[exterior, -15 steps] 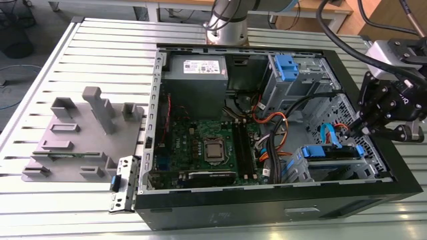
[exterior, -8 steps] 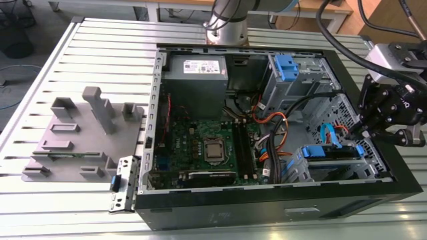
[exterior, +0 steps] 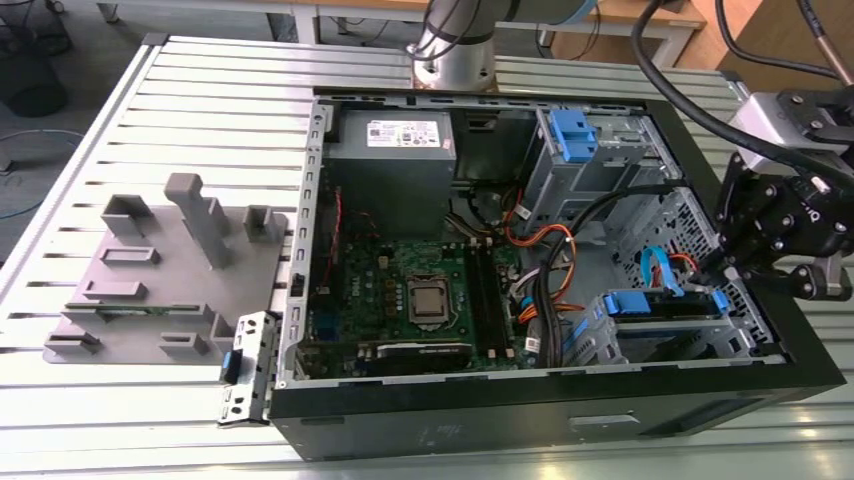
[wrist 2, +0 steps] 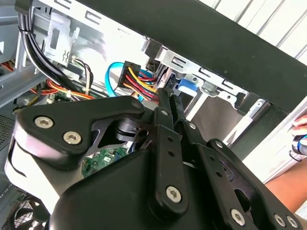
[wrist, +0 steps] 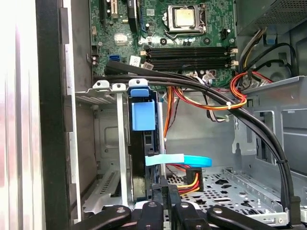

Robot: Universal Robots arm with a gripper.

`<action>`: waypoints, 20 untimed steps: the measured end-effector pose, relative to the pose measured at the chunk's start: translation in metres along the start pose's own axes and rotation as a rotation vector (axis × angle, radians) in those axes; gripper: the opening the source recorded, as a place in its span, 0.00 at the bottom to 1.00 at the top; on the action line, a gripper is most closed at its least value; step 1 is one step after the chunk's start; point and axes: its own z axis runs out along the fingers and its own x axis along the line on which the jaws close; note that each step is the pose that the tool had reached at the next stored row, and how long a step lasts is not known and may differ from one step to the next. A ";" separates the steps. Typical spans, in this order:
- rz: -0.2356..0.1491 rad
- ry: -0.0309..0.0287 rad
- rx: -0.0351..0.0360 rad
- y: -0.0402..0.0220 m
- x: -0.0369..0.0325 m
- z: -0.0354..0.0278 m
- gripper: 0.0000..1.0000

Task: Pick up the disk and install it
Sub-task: 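Insert the second disk wire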

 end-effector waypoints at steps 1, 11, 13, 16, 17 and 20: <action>0.000 -0.0001 0.0000 0.0000 0.0007 0.0000 0.16; -0.003 -0.0003 0.0049 0.0027 0.0044 0.0005 0.16; -0.005 -0.0002 0.0068 0.0029 0.0052 0.0010 0.16; -0.006 -0.0002 0.0076 0.0029 0.0080 0.0018 0.16; -0.007 -0.0003 0.0077 0.0028 0.0092 0.0019 0.16; -0.007 -0.0002 0.0078 0.0029 0.0125 0.0020 0.16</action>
